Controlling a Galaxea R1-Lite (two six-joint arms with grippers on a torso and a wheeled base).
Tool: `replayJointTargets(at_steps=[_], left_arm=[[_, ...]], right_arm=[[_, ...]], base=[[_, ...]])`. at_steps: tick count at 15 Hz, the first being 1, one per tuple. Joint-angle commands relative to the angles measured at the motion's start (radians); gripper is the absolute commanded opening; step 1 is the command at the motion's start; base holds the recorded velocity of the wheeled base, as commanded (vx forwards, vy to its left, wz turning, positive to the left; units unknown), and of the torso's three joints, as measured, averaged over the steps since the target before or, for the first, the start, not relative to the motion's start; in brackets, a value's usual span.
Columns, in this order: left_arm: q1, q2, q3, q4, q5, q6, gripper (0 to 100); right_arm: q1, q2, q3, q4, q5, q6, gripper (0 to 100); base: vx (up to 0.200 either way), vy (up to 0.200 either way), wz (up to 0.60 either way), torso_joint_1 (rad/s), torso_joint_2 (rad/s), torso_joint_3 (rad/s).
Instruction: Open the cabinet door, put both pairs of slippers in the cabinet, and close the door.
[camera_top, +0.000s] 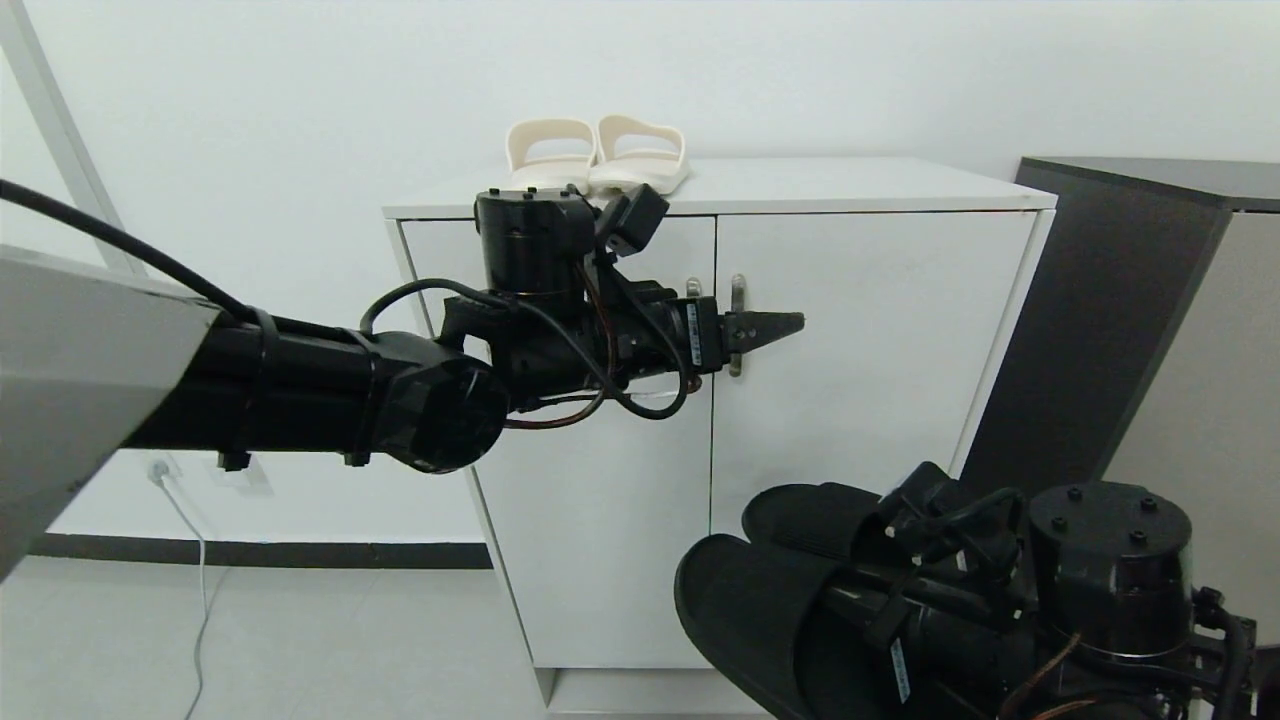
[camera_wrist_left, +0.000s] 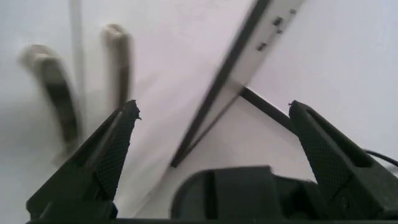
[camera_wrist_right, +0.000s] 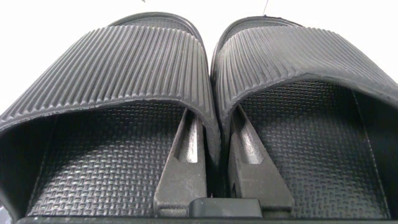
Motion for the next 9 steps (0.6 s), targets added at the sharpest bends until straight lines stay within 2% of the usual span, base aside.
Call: replayJointTargets(at_steps=[1,4,9], left_arm=[[0.003,0.022,-0.021,0.001,0.015,0.0,100],[0.003,0.056,-0.082,0.027,0.052,0.0,100],[0.002,0.117,-0.205,0.108,0.062,-0.003,100]], right_arm=[[0.001,-0.002,0.0,0.0,0.0,0.0,0],[0.001,-0.002,0.0,0.0,0.0,0.0,0],[0.001,-0.004,0.0,0.0,-0.002,0.0,0]], base=[[0.0,0.0,0.0,0.0,0.0,0.0],[0.0,0.0,0.0,0.0,0.0,0.0],[0.0,0.0,0.0,0.0,0.0,0.0]])
